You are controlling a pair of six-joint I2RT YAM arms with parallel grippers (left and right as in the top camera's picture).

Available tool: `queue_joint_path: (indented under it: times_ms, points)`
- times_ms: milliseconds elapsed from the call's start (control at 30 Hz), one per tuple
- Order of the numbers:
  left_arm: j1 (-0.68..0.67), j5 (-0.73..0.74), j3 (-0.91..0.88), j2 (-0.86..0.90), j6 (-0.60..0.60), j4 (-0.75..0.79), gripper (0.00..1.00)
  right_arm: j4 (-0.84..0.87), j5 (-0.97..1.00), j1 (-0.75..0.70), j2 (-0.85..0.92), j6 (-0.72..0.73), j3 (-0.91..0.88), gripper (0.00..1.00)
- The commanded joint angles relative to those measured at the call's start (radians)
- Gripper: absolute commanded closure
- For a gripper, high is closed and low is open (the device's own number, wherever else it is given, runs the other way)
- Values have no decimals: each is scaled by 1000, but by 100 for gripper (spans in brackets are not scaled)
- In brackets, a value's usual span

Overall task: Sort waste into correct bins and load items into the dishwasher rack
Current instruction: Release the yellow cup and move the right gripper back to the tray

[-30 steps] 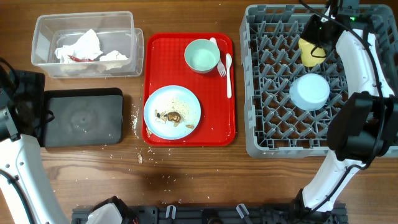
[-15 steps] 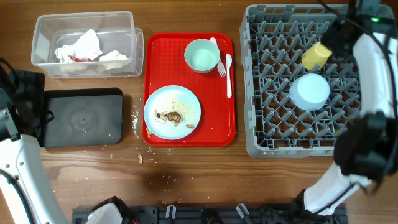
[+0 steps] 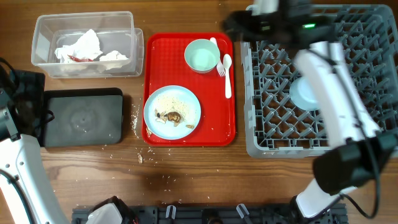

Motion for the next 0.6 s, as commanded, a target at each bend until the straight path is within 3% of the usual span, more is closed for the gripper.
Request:
queue_joint_path:
  times_ms: [0, 167, 367, 500, 567]
  points:
    - [6, -3, -4, -3, 20, 2, 0, 76, 229, 163, 80, -74, 3, 13]
    - [6, -3, -4, -4, 20, 2, 0, 224, 462, 313, 236, -50, 3, 12]
    - [6, -2, -4, -4, 20, 2, 0, 239, 476, 330, 396, -41, 2, 13]
    - [6, -2, -4, -3, 20, 2, 0, 232, 460, 330, 451, -80, 2, 30]
    - [6, -2, -4, -4, 20, 2, 0, 224, 461, 330, 473, -81, 2, 31]
